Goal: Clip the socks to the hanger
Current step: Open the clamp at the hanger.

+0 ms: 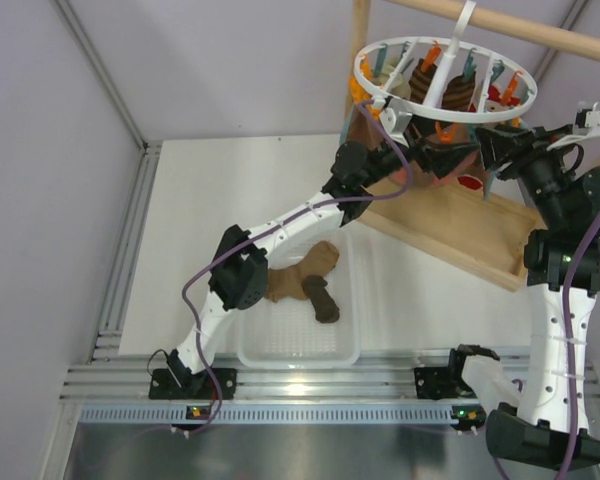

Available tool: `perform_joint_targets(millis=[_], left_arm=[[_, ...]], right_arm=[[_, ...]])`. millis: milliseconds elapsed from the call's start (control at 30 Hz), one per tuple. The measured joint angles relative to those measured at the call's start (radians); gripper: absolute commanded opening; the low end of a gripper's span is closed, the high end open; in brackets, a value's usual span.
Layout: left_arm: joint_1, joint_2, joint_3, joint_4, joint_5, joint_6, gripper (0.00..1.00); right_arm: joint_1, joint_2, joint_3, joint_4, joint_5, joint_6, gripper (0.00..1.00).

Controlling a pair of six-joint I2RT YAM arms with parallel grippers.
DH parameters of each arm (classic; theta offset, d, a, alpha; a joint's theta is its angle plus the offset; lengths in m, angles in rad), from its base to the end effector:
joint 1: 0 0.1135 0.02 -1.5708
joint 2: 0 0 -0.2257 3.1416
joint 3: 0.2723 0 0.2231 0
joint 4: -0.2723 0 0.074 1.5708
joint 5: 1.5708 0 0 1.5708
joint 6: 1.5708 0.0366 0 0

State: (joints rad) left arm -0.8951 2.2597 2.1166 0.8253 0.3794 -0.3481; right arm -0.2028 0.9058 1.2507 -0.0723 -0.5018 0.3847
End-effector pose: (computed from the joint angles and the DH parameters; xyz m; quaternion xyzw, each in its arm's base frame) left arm 0.2825 -0.3741 0.3846 0.2779 0.3604 -0.5823 0.6737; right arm 0.1650 -0.0160 0.4488 -0.0198 0.6177 0.2195 0.7549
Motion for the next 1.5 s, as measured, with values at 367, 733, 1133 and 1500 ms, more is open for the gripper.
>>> perform_joint_targets(millis=[367,733,1133,1500], left_arm=[[-0.003,0.041,0.052,0.043,0.06,-0.063,0.63],[-0.016,0.042,0.074,0.074,0.104,-0.097,0.23],[-0.019,0.042,0.074,0.062,0.106,-0.056,0.0],[-0.025,0.04,0.073,0.027,0.1,0.023,0.0]], right_arm=[[0.0,0.008,0.0,-0.003,0.0,0.002,0.47],[0.0,0.016,0.0,0.004,-0.012,0.046,0.46],[-0.002,0.017,0.001,-0.009,-0.023,0.007,0.53],[-0.003,0.044,0.058,-0.074,-0.033,-0.095,0.54]])
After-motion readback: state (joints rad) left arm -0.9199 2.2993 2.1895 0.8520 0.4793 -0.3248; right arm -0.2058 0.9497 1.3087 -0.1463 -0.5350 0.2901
